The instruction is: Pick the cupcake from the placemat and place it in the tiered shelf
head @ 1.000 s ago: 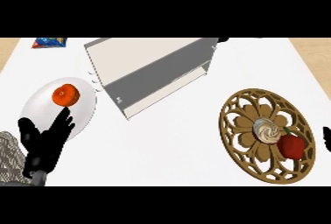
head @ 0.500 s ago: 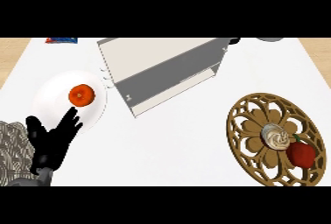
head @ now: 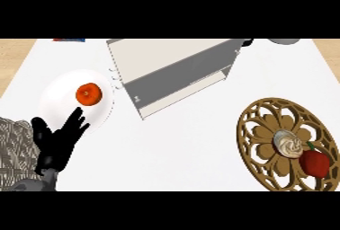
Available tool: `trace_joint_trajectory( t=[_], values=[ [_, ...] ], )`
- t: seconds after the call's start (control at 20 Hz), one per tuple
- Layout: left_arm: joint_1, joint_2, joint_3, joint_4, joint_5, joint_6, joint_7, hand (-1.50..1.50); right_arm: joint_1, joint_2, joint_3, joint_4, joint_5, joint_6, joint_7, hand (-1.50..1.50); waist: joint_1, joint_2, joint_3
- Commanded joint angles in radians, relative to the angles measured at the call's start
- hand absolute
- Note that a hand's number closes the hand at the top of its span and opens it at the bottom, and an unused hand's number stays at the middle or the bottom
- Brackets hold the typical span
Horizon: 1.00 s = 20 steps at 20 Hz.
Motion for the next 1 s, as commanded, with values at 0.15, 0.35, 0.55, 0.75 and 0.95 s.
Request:
trace_joint_trajectory(
  t=[0.15, 0.35, 0.55, 0.75, 0.95],
  values=[
    [-0.027, 0.008, -0.002, -0.001, -0.020, -0.014, 0.066, 0.00, -0.196, -0.124, 0.101, -0.086, 0.150, -0.172, 0.443, -1.50, 0.035, 0.009, -0.002],
    [0.007, 0.005, -0.011, -0.070, -0.024, -0.012, 0.101, 0.00, -0.288, -0.185, 0.158, 0.005, 0.197, -0.134, 0.588, -1.50, 0.036, 0.005, 0.000],
    [-0.025, -0.049, 0.016, 0.050, -0.045, -0.033, 0.016, 0.00, -0.449, -0.141, 0.339, 0.053, 0.290, -0.140, 0.694, -1.50, 0.032, 0.008, -0.001],
    [-0.038, -0.036, 0.028, 0.014, -0.049, -0.034, 0.079, 0.00, -0.558, -0.085, 0.467, 0.090, 0.368, -0.116, 0.773, -1.50, 0.030, 0.007, 0.000],
    [0.001, -0.021, 0.036, -0.041, -0.062, -0.029, 0.101, 0.00, -0.633, -0.078, 0.473, 0.161, 0.369, -0.033, 0.836, -1.50, 0.025, 0.004, 0.000]
  ],
)
